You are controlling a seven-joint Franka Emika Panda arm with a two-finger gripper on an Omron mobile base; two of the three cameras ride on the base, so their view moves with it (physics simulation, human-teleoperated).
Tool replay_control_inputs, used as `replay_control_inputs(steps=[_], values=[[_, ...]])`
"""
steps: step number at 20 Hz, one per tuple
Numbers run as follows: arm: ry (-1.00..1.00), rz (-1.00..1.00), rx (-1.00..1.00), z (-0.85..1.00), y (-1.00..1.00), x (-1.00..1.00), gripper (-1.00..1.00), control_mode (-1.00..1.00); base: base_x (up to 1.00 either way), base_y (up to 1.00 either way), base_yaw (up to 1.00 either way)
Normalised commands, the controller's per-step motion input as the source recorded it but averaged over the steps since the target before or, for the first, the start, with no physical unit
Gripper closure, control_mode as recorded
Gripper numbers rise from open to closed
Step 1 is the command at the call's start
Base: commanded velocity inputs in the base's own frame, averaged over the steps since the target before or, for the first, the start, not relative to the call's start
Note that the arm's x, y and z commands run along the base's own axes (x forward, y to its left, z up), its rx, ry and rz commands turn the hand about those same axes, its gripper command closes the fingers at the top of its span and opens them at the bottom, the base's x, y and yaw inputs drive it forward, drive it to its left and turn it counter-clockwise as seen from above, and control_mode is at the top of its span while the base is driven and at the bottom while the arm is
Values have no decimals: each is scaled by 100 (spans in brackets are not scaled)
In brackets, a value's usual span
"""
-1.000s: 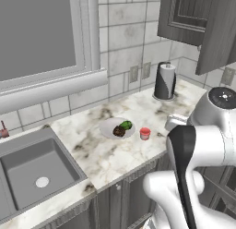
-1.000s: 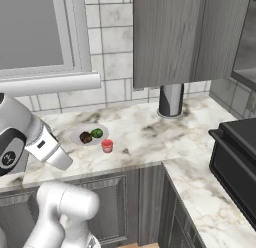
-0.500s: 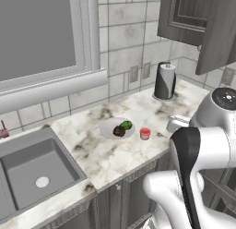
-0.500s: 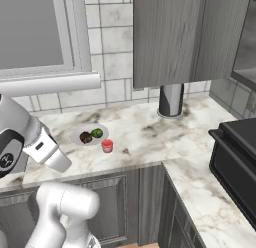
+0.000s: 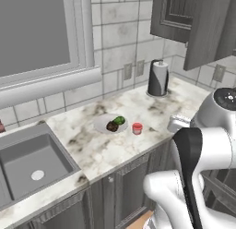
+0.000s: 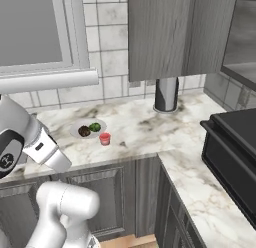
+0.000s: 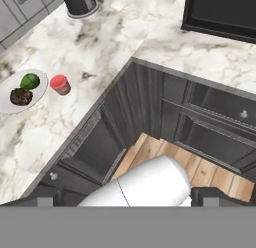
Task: Pick the avocado and bread from the counter and place them on the plate. Then pick the jam from the cabinet and place it next to the plate. Lastly close the cabinet door.
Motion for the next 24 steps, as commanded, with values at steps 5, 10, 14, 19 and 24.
replay_control_inputs(steps=[5,10,14,19,24], values=[[0,0,0,0,0,0,-100,100,-11,0,-18],[0,0,0,0,0,0,-100,100,-8,0,-27],[0,0,0,0,0,0,-100,100,-6,0,-27],[0,0,0,0,0,0,-100,100,0,0,-27],[0,0,0,0,0,0,-100,100,0,-3,-31]])
